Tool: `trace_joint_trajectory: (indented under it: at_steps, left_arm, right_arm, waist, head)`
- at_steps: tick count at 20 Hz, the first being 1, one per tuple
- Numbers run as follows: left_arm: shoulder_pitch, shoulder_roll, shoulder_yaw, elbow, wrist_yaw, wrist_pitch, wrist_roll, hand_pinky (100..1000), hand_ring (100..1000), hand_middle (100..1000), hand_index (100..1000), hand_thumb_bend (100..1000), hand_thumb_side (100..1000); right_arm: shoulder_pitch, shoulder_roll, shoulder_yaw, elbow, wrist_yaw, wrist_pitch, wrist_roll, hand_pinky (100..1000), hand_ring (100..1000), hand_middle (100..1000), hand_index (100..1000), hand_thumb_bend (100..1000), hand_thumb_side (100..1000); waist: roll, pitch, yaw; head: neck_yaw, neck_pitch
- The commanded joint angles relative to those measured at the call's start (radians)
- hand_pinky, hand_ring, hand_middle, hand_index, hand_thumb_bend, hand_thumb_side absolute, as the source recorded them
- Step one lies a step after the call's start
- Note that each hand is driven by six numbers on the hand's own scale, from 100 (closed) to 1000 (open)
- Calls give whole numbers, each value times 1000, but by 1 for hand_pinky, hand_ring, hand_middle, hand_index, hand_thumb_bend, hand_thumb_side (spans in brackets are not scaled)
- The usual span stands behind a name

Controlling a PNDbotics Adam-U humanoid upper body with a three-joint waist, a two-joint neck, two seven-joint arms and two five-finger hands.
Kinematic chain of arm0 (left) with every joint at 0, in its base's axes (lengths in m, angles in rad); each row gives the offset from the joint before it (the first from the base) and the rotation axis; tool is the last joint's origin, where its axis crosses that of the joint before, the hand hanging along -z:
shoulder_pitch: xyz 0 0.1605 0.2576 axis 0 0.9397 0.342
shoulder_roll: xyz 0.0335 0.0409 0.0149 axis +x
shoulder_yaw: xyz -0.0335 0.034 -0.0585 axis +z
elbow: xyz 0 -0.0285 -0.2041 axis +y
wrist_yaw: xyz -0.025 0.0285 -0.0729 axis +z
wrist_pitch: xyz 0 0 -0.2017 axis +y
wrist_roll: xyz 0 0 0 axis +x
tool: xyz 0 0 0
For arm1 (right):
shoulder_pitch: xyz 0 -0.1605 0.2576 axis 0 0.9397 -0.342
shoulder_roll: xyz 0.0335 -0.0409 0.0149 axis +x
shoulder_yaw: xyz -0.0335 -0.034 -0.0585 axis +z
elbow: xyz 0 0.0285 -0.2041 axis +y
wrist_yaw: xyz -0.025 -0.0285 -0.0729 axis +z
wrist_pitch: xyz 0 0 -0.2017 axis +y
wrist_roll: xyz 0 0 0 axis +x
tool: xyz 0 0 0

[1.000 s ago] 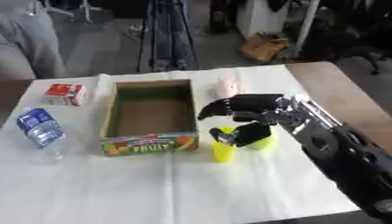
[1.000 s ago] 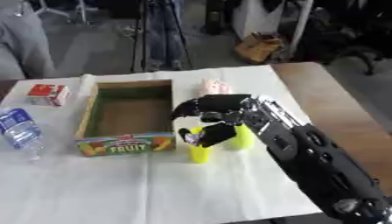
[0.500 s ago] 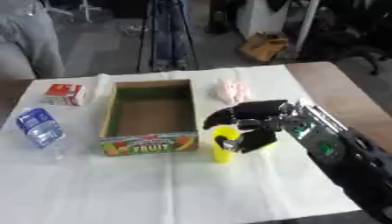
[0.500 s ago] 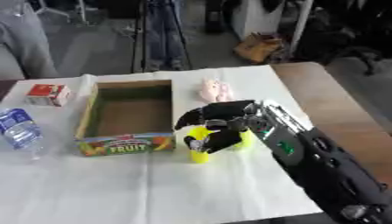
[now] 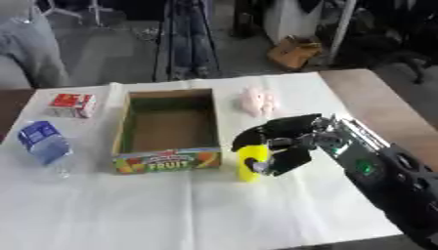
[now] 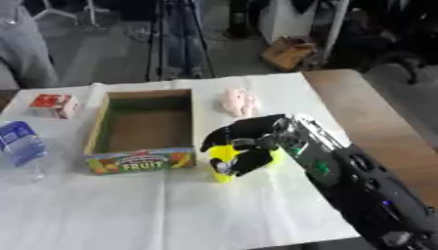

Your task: Pick up objects on the table and place them in the box.

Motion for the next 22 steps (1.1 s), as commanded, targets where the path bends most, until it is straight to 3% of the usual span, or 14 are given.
trace_joint_trajectory:
  at_steps: [1,22]
  left_arm:
    - [-9,13,0,-19,3,-2,-3,544,799,785,814,556,760]
    - [-11,10,-4,-19,7,-4,-7,541,800,786,816,555,761]
  right_arm:
    - [-14,-13,-10,3,24,-9,-12,826,920,962,986,100,1000]
    - [-44,29,-30,79,120,-33,-141,824,918,959,983,100,951]
  waist:
    - [2,-6,0]
    - [8,-3,7]
  head:
    - [-3,5]
    - [-14,2]
